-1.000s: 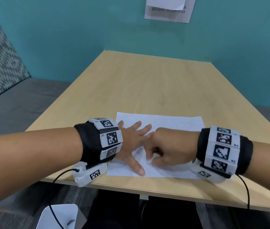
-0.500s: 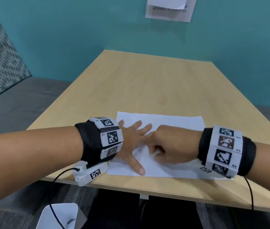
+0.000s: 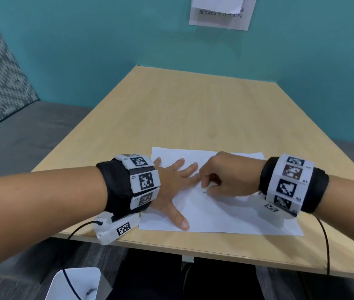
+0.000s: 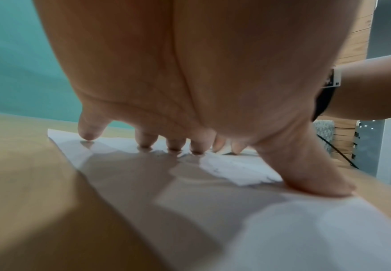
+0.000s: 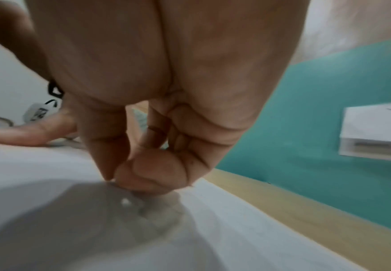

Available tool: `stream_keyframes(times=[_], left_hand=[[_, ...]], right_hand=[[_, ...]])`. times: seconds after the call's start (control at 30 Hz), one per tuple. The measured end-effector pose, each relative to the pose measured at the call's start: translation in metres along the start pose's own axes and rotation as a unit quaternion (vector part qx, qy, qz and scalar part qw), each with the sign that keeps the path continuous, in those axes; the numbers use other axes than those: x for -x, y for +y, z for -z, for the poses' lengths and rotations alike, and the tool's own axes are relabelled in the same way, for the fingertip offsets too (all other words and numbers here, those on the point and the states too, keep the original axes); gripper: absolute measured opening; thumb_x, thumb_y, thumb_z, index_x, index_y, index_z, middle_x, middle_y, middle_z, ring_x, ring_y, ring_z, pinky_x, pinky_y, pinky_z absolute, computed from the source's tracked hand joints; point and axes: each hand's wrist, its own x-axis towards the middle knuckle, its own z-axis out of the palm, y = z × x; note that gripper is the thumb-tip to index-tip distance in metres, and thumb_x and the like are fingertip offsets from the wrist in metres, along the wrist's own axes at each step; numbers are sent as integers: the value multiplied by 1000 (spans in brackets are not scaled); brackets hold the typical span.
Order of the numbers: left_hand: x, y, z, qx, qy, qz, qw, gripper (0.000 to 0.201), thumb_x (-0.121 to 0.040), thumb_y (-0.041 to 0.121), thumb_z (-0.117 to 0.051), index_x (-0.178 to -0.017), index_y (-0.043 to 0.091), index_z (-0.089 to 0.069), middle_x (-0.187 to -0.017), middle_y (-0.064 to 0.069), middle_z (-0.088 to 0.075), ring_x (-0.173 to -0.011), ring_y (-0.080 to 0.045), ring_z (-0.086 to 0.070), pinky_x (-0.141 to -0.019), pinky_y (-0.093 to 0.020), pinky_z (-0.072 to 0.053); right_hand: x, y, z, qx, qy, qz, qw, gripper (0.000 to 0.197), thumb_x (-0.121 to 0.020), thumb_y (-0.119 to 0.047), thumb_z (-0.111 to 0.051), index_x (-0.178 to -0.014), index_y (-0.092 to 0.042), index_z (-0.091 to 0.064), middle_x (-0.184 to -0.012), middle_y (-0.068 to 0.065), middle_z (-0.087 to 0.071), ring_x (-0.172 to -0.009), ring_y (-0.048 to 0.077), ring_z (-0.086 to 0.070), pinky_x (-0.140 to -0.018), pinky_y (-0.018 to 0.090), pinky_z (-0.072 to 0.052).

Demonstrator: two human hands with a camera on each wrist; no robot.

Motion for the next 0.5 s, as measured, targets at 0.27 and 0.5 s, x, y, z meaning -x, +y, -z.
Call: stream_keyframes(times=[0.27, 0.5], left_hand=[[3, 2, 2, 7, -3, 4, 1000, 122, -69, 79, -65, -150, 48, 22, -161, 10, 29, -148, -24, 26, -111, -73, 4], [7, 4, 5, -2, -23, 5, 1000, 124, -70, 79, -64, -154, 38, 17, -159, 11, 33, -147, -20, 30, -112, -71, 7]], right_hand=[[2, -4, -2, -10, -14, 4, 1000, 13, -80, -16, -61, -89, -17, -70, -66, -15, -55, -58, -1, -49, -62, 19, -41], [16, -32, -17, -52, -48, 52, 996, 13, -83, -18, -62, -94, -16, -70, -62, -16, -52, -57, 2, -50, -59, 14, -43]])
